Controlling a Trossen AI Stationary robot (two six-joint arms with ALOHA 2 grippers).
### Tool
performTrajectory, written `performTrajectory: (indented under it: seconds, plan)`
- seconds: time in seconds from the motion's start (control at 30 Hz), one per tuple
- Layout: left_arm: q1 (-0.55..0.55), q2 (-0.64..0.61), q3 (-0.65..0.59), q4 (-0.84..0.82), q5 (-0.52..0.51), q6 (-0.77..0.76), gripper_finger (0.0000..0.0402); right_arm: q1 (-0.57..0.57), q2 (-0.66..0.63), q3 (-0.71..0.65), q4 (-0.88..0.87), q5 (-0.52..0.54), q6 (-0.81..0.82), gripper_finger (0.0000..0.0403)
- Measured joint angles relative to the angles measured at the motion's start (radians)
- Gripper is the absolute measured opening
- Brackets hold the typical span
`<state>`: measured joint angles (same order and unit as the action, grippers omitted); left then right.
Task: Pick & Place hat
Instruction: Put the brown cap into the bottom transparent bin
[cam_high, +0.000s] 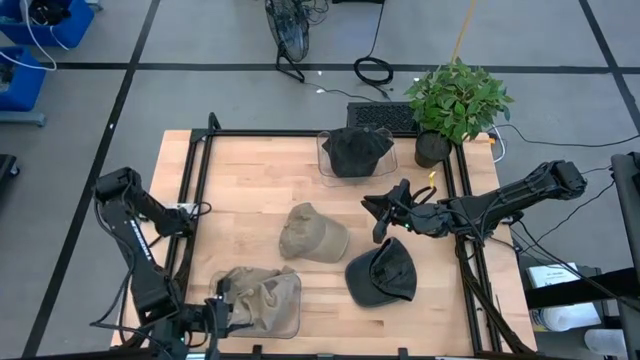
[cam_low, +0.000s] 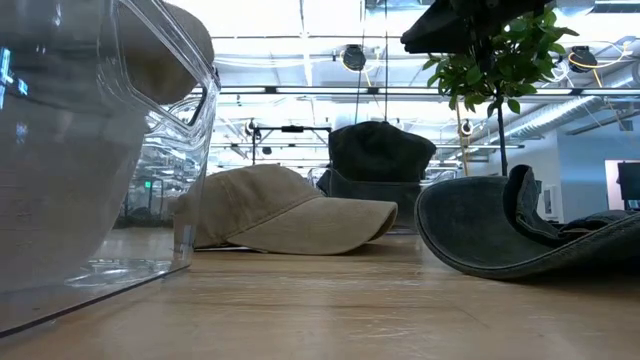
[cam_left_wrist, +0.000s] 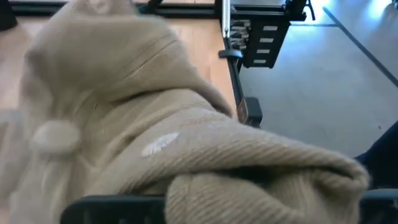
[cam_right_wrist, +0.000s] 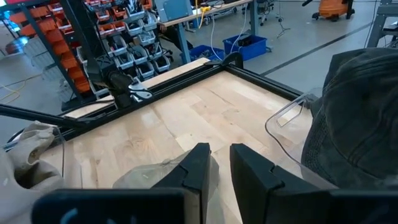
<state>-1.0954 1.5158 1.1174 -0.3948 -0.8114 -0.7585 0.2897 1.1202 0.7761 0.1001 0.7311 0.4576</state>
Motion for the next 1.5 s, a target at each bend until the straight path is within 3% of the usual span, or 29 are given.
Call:
performTrajectory:
  seconds: [0.37,0.7,0.83,1.0,1.2,1.37,1.5]
  plan:
    - [0.010,-0.005,-0.335,0.501,0.006,0.064,0.0011,0.000,0.000,0.000,0.000,0.001,0.002,0.0049]
    - [0.019,-0.006,-0.407,0.577,0.075,0.075,0.0012,0.000,0.000,0.000,0.000,0.001,-0.001,0.0049]
    - [0.019,-0.006,-0.407,0.586,0.078,0.033,0.0060,0.000,0.000,0.000,-0.001,0.001,-0.001,0.0050]
    - [0.024,-0.006,-0.407,0.588,0.081,-0.125,0.0138,0.000,0.000,0.000,-0.001,0.003,-0.001,0.0050]
    - [0.024,-0.021,-0.409,0.606,0.093,-0.133,0.0216,0.000,0.000,0.000,-0.001,0.005,0.004,0.0050]
    - [0.019,-0.100,-0.409,0.609,0.093,-0.104,0.0250,0.000,0.000,0.000,-0.001,0.005,0.031,0.0050]
    - [0.014,-0.178,-0.409,0.545,0.114,-0.105,0.0250,0.000,0.000,0.000,-0.001,0.005,0.029,0.0050]
